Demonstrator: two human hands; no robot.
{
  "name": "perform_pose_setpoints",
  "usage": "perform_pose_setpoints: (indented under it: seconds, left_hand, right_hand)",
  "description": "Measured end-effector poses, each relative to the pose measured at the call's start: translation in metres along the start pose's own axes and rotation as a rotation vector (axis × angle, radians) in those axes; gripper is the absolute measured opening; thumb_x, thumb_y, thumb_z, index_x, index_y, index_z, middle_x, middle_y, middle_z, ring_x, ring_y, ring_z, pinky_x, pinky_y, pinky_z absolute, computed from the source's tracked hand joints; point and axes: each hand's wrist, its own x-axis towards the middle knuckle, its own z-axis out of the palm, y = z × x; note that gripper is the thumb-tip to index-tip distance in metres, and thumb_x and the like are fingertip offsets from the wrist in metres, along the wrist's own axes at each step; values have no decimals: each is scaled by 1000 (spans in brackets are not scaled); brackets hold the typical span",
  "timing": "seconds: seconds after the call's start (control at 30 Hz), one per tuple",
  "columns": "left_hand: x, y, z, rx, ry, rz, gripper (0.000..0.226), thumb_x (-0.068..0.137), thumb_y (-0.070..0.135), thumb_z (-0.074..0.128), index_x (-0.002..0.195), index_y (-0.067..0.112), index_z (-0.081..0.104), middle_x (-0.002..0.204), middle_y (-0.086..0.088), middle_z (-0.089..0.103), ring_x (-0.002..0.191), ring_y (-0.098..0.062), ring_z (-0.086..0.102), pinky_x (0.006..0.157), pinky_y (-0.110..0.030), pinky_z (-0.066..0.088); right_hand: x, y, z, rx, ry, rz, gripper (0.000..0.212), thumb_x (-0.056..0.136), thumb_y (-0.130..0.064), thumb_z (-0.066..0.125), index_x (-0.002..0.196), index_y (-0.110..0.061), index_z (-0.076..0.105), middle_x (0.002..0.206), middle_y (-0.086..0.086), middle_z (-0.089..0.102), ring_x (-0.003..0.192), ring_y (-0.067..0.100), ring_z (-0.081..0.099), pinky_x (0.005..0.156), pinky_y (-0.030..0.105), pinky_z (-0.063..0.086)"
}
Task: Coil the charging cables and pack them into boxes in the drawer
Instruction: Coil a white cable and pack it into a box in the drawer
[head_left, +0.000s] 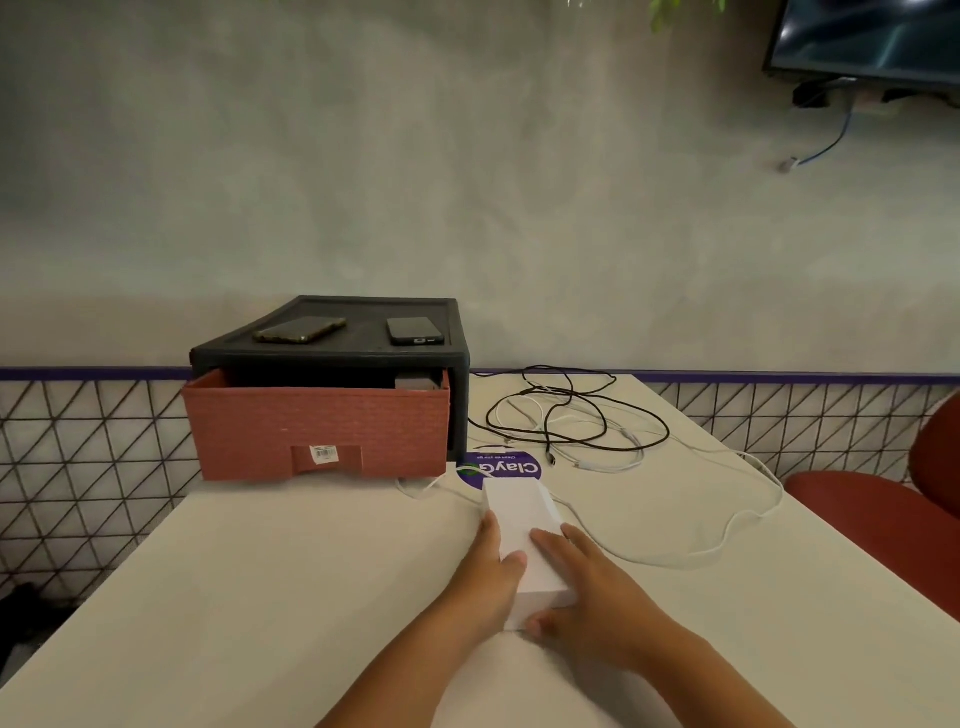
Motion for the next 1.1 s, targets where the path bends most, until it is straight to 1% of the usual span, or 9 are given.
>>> perform_pose_setpoints:
  seconds: [0.1,0.17,0.23,0.33,0.4,0.53,0.67,0.83,1.1]
  left_hand:
    - [2,0,-26,-238,-72,-5,57,93,10,50,143,25,29,139,1,47,114,-13,49,77,-21,48]
    - [4,1,-51,-350,16,-49,56,94,12,51,144,22,27,141,2,41,117,-14,45,74,-24,43]
    - [12,-1,-79,-471,145,-48,55,93,16,55,143,23,32,132,-1,46,113,-17,47,72,-27,42]
    - [28,-2,-122,-715,264,-64,51,92,20,55,140,18,38,132,-7,49,113,-23,48,82,-33,42]
    - [42,0,-147,-849,339,-85,49,92,24,54,138,14,40,137,-9,46,118,-25,47,86,-37,40]
    - [66,3,-178,-1004,452,-136,50,93,29,53,137,9,40,140,-15,42,131,-28,39,98,-36,36]
    - [84,5,-186,-1092,556,-193,63,90,32,57,140,2,32,114,-13,52,129,-28,43,104,-37,34]
    - [96,6,-189,-1249,603,-138,62,89,34,58,139,6,33,140,-15,39,130,-26,41,107,-37,34]
    - [84,4,-176,-1287,616,-81,44,88,36,58,123,12,48,107,-7,61,102,-21,59,100,-42,41]
  right_hand:
    - [4,-4,-17,-12,-59,-8,103,57,-74,65,144,-38,23,156,-3,11,139,16,25,109,28,25]
    - [11,-10,-30,-3,-44,-1,119,35,-96,39,140,-40,33,154,-3,18,138,17,28,109,29,26]
    - [26,-16,-41,52,57,9,117,35,-99,32,135,-39,42,152,-3,26,135,16,34,107,29,28]
    - [60,-31,-51,113,192,-19,68,75,-67,56,132,-29,49,141,-3,44,123,14,46,100,28,38]
    - [91,-44,-56,94,216,-43,57,83,-54,58,133,-28,48,139,-2,46,121,16,48,97,29,41]
    - [151,-70,-64,103,264,-58,55,89,-43,56,140,-31,37,143,1,40,122,20,49,97,34,42]
    - [195,-86,-72,76,375,-72,52,96,-31,47,145,-28,30,146,6,35,127,23,43,101,34,37]
    - [227,-93,-80,157,479,-27,34,96,-21,49,129,-24,55,124,7,60,98,22,60,77,27,44]
    - [241,-91,-85,275,554,-16,26,86,-11,63,112,-15,68,113,7,67,86,15,56,78,23,44]
